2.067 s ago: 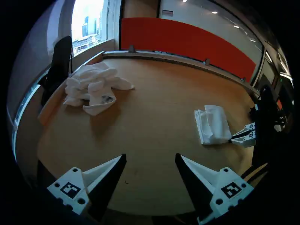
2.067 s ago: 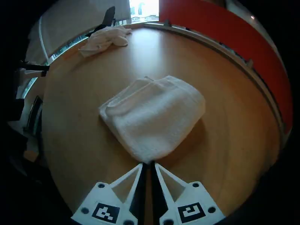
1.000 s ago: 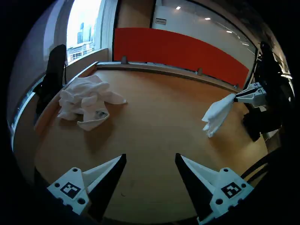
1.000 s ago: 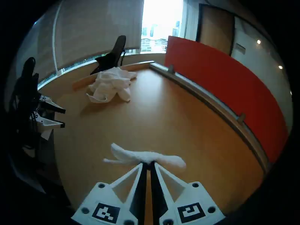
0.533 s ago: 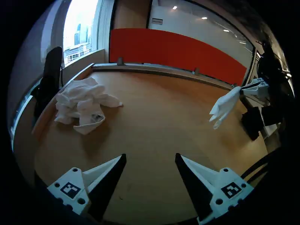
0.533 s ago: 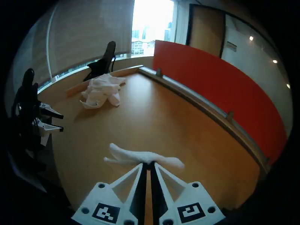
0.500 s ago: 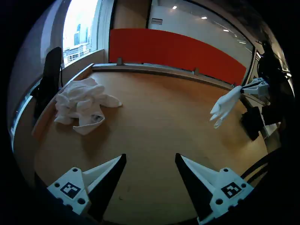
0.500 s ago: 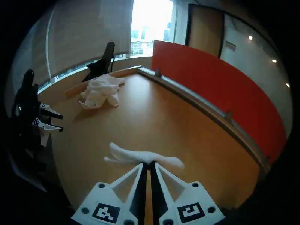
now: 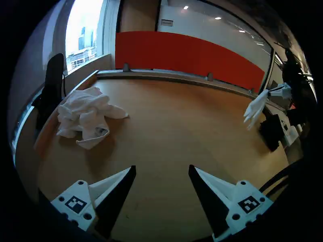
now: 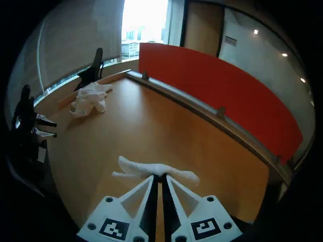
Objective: Fold towel
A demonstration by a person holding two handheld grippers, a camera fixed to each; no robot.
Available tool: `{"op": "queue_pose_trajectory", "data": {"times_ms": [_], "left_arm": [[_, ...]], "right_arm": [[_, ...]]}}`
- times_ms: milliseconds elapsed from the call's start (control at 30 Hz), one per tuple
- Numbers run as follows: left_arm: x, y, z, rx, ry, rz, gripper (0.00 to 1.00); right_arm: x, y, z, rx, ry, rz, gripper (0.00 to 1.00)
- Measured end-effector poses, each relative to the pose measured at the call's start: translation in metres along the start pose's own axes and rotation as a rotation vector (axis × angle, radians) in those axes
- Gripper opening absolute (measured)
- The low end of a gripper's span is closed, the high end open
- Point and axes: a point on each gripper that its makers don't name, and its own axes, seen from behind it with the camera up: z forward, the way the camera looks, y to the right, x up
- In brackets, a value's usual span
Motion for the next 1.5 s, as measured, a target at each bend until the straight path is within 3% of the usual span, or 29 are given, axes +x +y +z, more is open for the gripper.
{"op": "queue_pose_trajectory", "data": {"times_ms": [500, 800, 1100, 1500], "left_arm": [[0.005, 0.013, 0.006, 0.008, -0.012, 0.011, 0.97], [0.007, 0.022, 0.011, 0.009, -0.019, 0.021, 0.97], [0.011, 0.032, 0.017, 0.0, -0.026, 0.037, 0.97], [0.016, 0.041, 0.02, -0.011, -0.026, 0.052, 0.97]], "right_arm": [[-0.035, 0.121, -0.049, -0.136, -0.058, 0.059, 0.06], [-0.052, 0.178, -0.071, -0.212, -0.088, 0.098, 0.06], [-0.068, 0.21, -0.086, -0.254, -0.11, 0.132, 0.06], [-0.094, 0.22, -0.111, -0.282, -0.133, 0.148, 0.06]]}}
